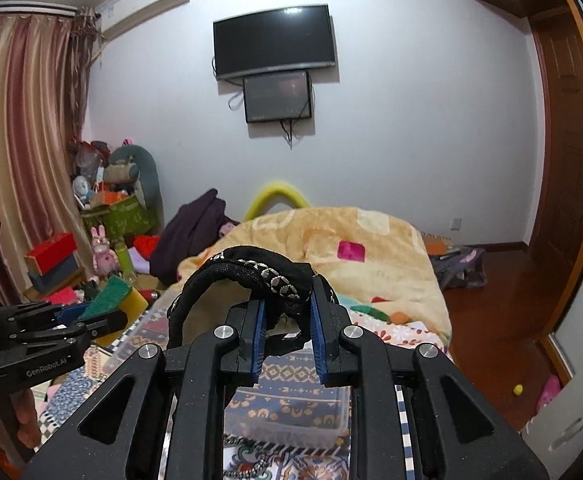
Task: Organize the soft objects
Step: 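Lower the sponge and black bag into the clear box and open both tools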
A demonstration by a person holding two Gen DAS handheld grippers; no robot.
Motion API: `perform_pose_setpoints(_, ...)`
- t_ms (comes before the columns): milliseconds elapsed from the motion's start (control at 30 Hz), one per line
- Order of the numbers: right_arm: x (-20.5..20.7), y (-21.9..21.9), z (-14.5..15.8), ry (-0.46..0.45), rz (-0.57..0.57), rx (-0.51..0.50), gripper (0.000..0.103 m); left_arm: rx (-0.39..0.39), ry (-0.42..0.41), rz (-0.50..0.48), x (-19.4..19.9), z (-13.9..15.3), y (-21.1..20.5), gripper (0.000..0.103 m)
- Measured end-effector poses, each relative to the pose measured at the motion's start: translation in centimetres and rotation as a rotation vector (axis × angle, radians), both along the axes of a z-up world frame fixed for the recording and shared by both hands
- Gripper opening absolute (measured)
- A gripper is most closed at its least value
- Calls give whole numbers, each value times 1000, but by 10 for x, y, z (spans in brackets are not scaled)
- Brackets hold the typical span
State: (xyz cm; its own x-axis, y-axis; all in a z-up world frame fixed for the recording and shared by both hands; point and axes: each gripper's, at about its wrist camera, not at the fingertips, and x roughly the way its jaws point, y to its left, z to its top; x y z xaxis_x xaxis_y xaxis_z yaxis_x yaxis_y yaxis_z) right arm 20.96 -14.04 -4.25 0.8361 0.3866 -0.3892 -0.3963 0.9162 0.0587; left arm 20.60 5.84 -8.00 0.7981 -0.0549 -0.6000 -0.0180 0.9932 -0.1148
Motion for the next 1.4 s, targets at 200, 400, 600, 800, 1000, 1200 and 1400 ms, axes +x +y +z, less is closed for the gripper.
perform_pose_setpoints(200, 23, 11, -20, 71, -9, -83, 18, -2, 80, 24, 31, -25, 3, 33)
perform_pose_setpoints(400, 36, 25, -40, 157, 35, -184, 18, 6, 150, 11, 52, -46, -1, 33)
perform_pose_setpoints(600, 42, 34, -52, 234, 97, -242, 21, 35, 195, -10, 63, -57, -6, 33)
perform_pose_setpoints(800, 40, 28, -51, 264, 130, -251, 26, 67, 209, -30, 63, -61, -14, 34)
perform_pose_setpoints(1000, 31, 22, -45, 233, 130, -250, 52, 75, 183, -36, 52, -53, -17, 55)
perform_pose_setpoints(1200, 19, 11, -26, 174, 117, -208, 68, 60, 129, -32, 37, -30, -16, 67)
perform_pose_setpoints(1400, -6, -6, 1, 96, 117, -137, 81, 41, 55, -45, 4, -1, -15, 80)
